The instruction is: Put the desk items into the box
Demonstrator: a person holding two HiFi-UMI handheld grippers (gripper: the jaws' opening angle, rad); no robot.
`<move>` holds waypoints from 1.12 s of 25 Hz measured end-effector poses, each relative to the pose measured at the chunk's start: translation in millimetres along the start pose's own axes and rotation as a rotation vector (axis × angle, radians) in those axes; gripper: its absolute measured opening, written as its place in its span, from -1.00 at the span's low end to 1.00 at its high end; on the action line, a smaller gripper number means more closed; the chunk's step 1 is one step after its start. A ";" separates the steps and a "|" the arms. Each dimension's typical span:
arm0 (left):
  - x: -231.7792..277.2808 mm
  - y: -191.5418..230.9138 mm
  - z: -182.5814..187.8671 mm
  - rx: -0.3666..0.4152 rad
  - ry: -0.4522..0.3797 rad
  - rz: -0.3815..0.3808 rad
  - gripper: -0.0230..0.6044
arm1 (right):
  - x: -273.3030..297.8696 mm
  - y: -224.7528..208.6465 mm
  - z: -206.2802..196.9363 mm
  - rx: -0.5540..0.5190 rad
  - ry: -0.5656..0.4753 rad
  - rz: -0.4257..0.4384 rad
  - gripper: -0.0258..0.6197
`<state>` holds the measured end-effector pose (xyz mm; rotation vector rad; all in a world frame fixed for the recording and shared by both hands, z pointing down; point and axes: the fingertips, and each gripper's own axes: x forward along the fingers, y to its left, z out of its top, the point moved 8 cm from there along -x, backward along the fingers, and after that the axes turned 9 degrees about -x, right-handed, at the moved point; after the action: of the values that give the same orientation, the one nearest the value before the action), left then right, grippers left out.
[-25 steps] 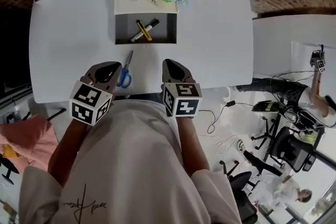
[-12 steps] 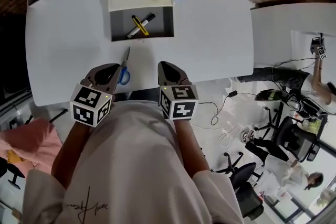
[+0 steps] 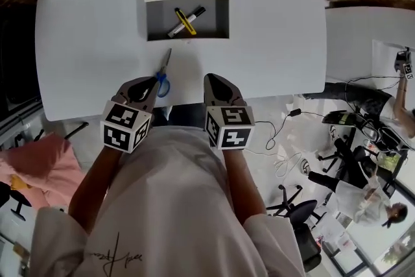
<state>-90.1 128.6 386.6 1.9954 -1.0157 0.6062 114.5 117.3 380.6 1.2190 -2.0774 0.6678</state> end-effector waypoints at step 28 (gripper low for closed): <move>44.7 12.8 -55.7 -0.066 0.195 0.134 -0.61 | 2.5 -1.5 -19.0 0.018 0.047 0.030 -0.84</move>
<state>-78.7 150.1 455.0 1.7820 -1.0412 0.8129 119.8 128.3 395.4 1.1735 -2.0587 0.7240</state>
